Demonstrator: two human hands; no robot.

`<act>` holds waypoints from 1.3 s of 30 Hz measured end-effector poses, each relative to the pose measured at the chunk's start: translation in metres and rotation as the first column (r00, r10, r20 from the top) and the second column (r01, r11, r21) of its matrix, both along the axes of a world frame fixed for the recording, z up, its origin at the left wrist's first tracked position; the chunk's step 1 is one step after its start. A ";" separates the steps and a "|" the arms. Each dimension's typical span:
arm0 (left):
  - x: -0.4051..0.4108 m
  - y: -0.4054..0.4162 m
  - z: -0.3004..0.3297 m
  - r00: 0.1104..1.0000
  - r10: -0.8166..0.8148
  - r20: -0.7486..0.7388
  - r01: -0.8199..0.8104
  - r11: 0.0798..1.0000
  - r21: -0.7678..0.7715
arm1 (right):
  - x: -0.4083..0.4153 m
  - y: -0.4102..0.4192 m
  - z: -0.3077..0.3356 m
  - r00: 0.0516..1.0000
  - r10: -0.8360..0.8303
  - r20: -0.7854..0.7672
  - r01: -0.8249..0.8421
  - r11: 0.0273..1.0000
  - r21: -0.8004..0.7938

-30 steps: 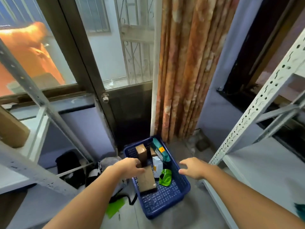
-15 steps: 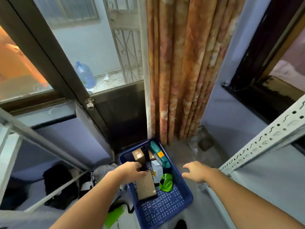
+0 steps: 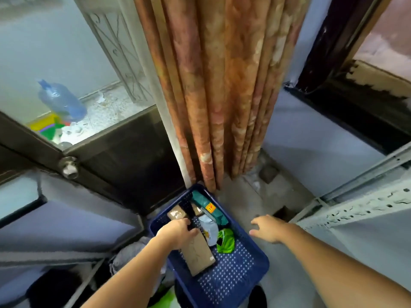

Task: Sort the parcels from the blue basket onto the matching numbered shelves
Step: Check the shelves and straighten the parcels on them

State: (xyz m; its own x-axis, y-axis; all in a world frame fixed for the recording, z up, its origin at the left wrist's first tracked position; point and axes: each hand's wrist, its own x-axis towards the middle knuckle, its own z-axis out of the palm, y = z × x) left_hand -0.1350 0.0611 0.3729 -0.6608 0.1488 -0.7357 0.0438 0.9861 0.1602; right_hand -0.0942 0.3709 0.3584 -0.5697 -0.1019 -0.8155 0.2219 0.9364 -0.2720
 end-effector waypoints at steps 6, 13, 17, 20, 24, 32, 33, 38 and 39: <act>-0.075 -0.010 -0.097 0.997 -0.035 0.070 0.033 0.999 0.033 | -0.017 -0.042 -0.111 0.972 -0.234 0.011 0.235 0.971 -0.052; -0.155 -0.015 -0.259 0.993 0.075 0.091 -0.082 0.994 0.077 | -0.033 -0.090 -0.275 0.856 -0.504 0.112 0.516 0.845 -0.139; -0.192 -0.010 -0.340 0.949 0.300 0.094 -0.313 0.933 0.178 | -0.053 -0.094 -0.368 0.658 -0.745 0.111 0.751 0.639 -0.168; -0.212 -0.005 -0.390 0.857 0.491 0.156 -0.514 0.800 0.308 | -0.068 -0.094 -0.439 0.431 -0.884 0.182 0.900 0.408 -0.152; -0.228 0.002 -0.435 0.753 0.610 0.248 -0.649 0.622 0.438 | -0.090 -0.110 -0.481 0.015 -0.941 0.338 0.980 -0.053 -0.190; -0.190 0.002 -0.397 0.624 0.720 0.302 -0.766 0.488 0.418 | -0.093 -0.132 -0.450 -0.324 -0.748 0.579 0.870 -0.476 -0.127; -0.187 -0.001 -0.385 0.601 0.746 0.287 -0.780 0.469 0.415 | -0.090 -0.131 -0.437 -0.352 -0.738 0.575 0.858 -0.500 -0.117; -0.172 -0.011 -0.302 0.534 0.803 0.265 -0.822 0.420 0.384 | -0.089 -0.120 -0.348 -0.434 -0.760 0.484 0.795 -0.575 -0.191; -0.171 -0.011 -0.285 0.517 0.816 0.259 -0.830 0.403 0.386 | -0.092 -0.117 -0.325 -0.412 -0.771 0.485 0.791 -0.567 -0.230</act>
State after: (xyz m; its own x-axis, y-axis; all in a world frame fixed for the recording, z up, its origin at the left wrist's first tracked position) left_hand -0.3056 0.0497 0.0883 -0.6199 -0.1744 -0.7651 -0.7620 0.3668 0.5337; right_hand -0.1862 0.2543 0.0330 -0.2150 0.2620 -0.9408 0.5257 -0.7808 -0.3376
